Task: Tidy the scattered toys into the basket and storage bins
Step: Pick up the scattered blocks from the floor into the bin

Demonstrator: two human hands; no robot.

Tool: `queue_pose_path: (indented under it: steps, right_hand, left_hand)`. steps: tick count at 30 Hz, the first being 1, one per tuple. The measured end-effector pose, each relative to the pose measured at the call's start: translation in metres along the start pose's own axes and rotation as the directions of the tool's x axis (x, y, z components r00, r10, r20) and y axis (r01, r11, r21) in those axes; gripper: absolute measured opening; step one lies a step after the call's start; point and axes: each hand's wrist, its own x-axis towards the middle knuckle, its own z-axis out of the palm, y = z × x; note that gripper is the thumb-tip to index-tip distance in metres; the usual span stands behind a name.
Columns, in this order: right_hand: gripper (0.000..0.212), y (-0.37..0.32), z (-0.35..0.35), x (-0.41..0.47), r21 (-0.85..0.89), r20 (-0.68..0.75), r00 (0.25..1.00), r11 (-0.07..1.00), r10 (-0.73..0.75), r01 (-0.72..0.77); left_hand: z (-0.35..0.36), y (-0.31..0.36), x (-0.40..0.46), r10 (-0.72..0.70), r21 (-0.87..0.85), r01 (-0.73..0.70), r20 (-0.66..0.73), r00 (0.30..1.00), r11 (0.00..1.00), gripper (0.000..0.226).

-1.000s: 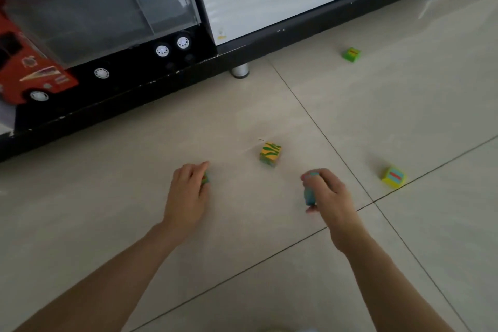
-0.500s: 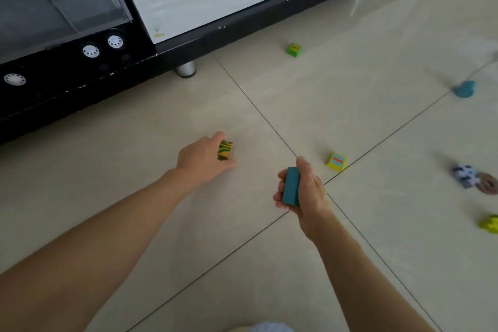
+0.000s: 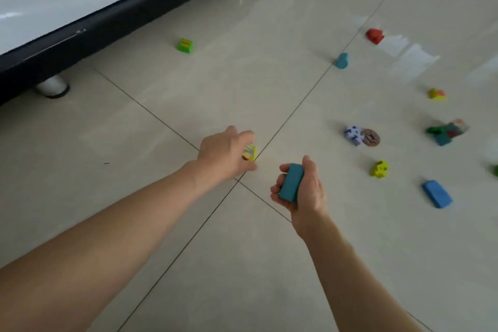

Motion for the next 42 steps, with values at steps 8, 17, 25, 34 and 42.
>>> queue_pose_path:
  steps: [8,17,25,34,42]
  right_hand:
    - [0.042,0.005,-0.029,0.001,0.083,-0.028,0.996,0.994,0.08,-0.078]
    - [0.021,-0.03,-0.097,0.032,-0.672,-0.329,0.857,0.736,-0.397,0.083]
    - [0.069,-0.053,-0.155,0.074,-0.954,-0.158,0.96,0.287,-0.232,-0.088]
    - [0.018,-0.09,-0.204,0.035,-0.983,0.101,0.933,-0.177,-0.347,0.041]
    - [0.018,-0.166,-0.329,-0.1,-0.926,-0.026,0.845,0.332,-0.535,0.182]
  left_hand:
    - [0.012,0.01,0.01,-0.004,-0.237,0.007,0.012,1.0,0.972,0.029]
    - [-0.008,0.073,-0.032,-0.01,-0.817,-0.032,-0.046,0.999,0.576,0.039]
    - [-0.025,0.086,-0.037,-0.004,-0.801,-0.066,-0.084,0.996,0.595,0.011]
    - [-0.02,0.162,-0.037,-0.006,-0.845,-0.011,-0.017,1.0,0.535,0.011]
    - [-0.048,0.31,-0.056,0.315,-0.769,-0.204,-0.004,0.949,0.606,0.01]
